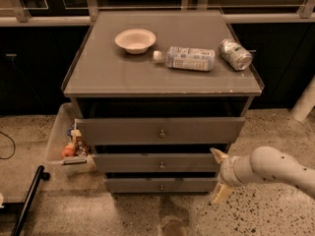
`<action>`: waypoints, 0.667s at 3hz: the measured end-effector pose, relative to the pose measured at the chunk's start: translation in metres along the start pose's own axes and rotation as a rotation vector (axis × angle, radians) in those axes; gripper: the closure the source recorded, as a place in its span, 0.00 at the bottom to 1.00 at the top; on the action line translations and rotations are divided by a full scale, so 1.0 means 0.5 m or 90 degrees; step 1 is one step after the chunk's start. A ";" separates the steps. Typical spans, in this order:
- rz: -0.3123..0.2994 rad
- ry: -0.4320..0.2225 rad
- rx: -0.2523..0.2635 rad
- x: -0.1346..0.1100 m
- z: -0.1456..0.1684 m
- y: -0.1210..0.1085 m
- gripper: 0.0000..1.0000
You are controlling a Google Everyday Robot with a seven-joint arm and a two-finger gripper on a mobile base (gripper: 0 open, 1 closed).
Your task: Open middle drawer
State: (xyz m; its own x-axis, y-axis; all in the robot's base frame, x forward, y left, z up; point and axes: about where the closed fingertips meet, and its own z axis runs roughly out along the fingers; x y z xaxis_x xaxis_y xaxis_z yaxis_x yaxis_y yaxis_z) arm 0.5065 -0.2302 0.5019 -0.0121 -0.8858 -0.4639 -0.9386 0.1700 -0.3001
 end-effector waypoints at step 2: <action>-0.076 -0.078 0.002 -0.025 0.107 -0.028 0.00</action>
Offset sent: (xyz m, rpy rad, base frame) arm 0.0486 0.0484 -0.0498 0.0977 -0.1200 0.2168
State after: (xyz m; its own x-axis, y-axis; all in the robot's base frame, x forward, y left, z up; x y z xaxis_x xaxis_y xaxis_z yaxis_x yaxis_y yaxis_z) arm 0.5383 -0.1986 0.4673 0.1411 -0.8406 -0.5230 -0.9299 0.0687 -0.3613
